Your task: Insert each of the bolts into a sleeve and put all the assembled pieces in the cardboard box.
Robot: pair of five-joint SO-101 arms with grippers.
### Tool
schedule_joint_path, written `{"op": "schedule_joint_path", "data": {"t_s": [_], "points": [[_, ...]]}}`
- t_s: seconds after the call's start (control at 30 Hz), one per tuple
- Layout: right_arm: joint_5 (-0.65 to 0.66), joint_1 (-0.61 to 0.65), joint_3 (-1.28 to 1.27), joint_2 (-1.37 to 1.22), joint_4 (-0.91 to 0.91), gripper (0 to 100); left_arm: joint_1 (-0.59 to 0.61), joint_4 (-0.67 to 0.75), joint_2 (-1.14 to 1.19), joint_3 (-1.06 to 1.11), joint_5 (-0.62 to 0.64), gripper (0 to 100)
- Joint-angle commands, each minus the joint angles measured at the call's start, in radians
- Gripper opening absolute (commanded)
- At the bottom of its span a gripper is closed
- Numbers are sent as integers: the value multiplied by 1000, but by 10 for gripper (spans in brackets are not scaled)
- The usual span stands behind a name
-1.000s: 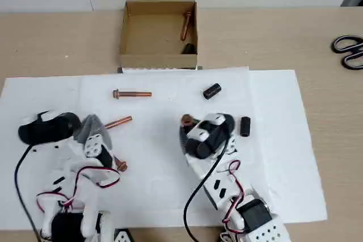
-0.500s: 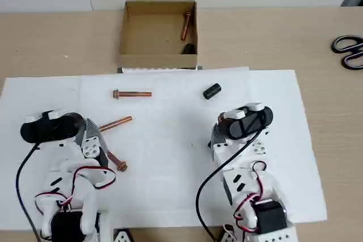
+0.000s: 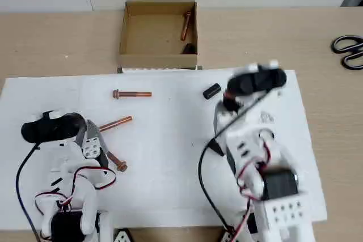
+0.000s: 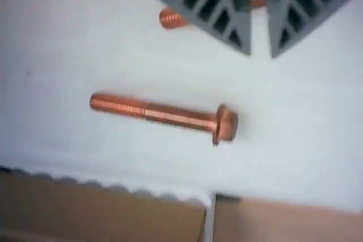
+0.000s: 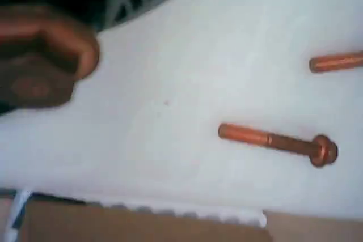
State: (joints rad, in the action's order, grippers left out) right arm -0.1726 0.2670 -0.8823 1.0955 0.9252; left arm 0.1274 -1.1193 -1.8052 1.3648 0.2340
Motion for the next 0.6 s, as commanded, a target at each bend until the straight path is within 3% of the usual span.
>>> {"op": "schedule_joint_path", "data": {"t_s": [0.0,0.1,0.57], "points": [[31,-1,157,-171,-105,2,-3,-40,-8,-5,-5,6],[81,7,272,-334,-163,2,-3,-43,-8,-12,-5,6],[83,8,1074,-1145,-185,2,-9,-38,-8,-4,-9,6]]}}
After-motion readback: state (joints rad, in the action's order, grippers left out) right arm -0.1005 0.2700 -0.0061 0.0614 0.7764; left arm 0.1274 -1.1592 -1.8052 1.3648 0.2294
